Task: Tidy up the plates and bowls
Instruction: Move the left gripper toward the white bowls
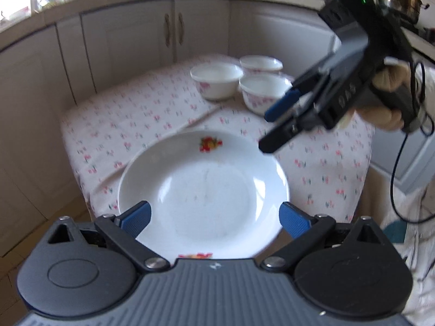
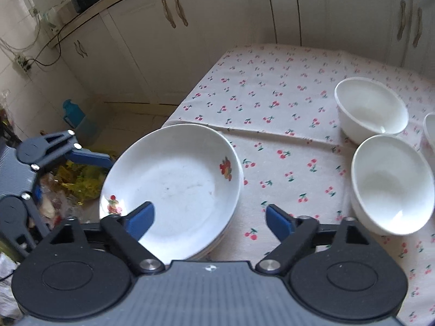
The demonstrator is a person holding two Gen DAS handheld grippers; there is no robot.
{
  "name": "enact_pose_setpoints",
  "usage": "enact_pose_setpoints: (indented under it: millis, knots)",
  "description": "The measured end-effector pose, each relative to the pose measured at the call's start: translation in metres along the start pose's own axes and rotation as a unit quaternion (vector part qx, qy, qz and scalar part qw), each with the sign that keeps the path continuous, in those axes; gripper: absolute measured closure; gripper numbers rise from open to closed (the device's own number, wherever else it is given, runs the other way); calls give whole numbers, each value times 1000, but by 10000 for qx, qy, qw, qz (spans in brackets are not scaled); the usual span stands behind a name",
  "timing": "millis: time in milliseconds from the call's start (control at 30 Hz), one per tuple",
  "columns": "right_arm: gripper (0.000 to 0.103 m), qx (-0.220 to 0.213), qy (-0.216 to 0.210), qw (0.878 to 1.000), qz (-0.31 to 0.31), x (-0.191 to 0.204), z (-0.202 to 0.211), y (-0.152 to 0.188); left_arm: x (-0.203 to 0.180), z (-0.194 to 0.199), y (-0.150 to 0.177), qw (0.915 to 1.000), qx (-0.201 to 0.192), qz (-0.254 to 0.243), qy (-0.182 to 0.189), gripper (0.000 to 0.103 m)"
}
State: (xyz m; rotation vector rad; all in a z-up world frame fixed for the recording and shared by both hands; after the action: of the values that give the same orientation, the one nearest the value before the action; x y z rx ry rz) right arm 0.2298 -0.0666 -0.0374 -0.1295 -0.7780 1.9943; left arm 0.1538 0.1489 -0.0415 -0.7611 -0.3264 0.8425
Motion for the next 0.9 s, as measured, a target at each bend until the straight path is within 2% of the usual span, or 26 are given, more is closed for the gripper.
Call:
enact_pose_setpoints:
  millis: [300, 400, 467, 567, 800, 900]
  knots:
    - [2, -380, 351, 9977, 439, 18, 11, 10, -18, 11, 1, 9959, -419, 266, -755, 2]
    - [0, -656, 570, 9943, 617, 22, 18, 16, -21, 15, 4, 9905, -481, 590, -1148, 2]
    - [0, -903, 817, 9897, 749, 23, 25, 22, -26, 20, 5, 9869, -603, 752, -1295, 2]
    - [0, -1038, 1057, 9862, 738, 18, 31, 32, -41, 25, 4, 9804, -825, 906, -1543, 1]
    - [0, -1434, 1794, 9710, 663, -1, 53, 64, -74, 19, -9, 9702, -1235, 1191, -1713, 1]
    - [0, -1558, 1997, 9662, 472, -16, 62, 76, -88, 7, -19, 9696, -1331, 1238, -1640, 1]
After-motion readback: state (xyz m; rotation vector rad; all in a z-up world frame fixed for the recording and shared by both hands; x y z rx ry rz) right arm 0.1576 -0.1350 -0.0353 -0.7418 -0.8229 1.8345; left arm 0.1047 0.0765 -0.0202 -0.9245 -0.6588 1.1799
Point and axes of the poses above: each gripper's, at about its wrist camera, not at the fingertips, and z roughly against the way its jaws point, x to its left, y to its underside, the point moved 1 cm from there along -z, roughly the way its jaws point, and after that the axes turned 3 degrees about z, right-handed, at the moved point
